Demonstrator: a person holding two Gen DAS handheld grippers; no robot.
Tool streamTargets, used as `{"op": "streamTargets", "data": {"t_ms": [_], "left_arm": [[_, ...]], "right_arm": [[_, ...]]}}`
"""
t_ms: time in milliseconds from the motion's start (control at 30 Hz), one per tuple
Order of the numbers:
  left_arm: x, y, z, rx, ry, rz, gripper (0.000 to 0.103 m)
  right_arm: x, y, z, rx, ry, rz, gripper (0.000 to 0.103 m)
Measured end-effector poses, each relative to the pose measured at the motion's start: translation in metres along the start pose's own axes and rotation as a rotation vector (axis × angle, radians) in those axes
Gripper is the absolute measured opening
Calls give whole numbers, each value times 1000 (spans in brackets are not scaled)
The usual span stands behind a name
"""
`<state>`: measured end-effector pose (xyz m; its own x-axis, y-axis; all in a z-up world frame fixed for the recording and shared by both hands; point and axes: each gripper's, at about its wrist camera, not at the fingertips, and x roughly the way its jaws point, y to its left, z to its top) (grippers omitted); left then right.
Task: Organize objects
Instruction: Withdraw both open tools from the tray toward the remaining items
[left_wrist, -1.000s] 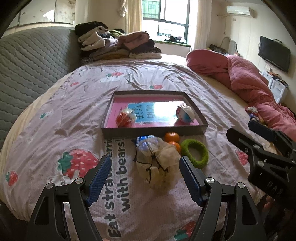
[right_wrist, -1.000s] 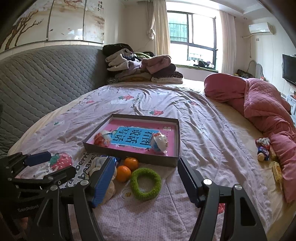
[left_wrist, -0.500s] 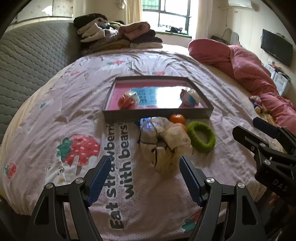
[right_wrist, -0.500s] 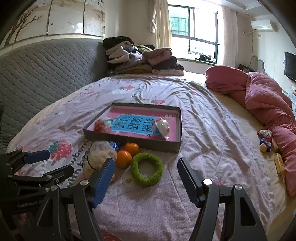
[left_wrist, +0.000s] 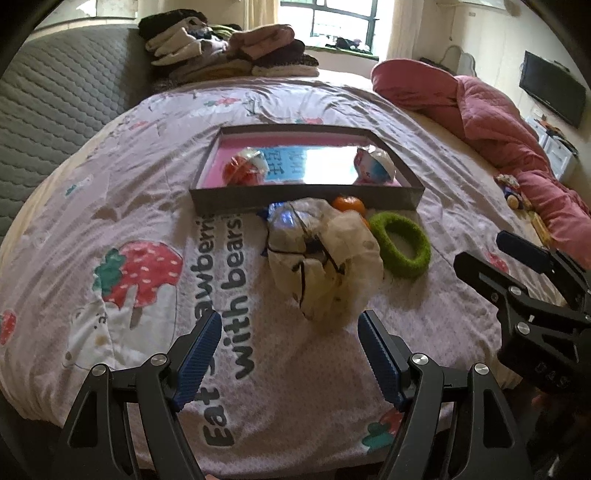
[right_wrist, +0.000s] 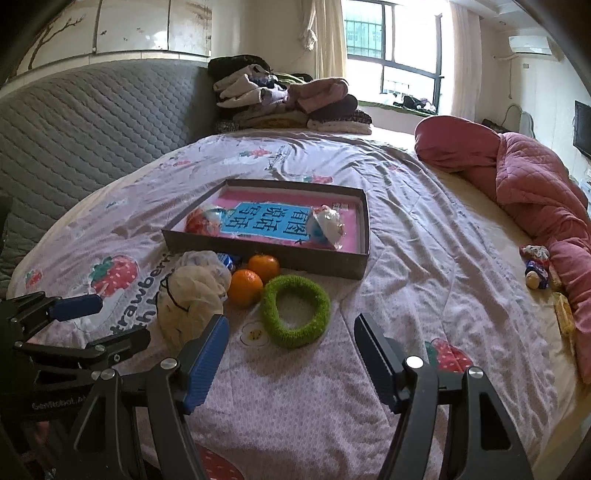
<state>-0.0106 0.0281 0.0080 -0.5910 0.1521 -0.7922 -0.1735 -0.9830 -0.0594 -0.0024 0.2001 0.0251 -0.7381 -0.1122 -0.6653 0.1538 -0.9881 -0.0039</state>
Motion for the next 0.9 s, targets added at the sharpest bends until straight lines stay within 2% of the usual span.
{"op": "streamTargets", "data": {"t_ms": [333,900], "left_arm": [[9,1,-7,-4,23,-10,77],[20,13,-2,-44,6,-23,77]], "right_arm": [[10,-4,-10,12,34,-4,70],[27,-12,-18,33,61,-16,70]]}}
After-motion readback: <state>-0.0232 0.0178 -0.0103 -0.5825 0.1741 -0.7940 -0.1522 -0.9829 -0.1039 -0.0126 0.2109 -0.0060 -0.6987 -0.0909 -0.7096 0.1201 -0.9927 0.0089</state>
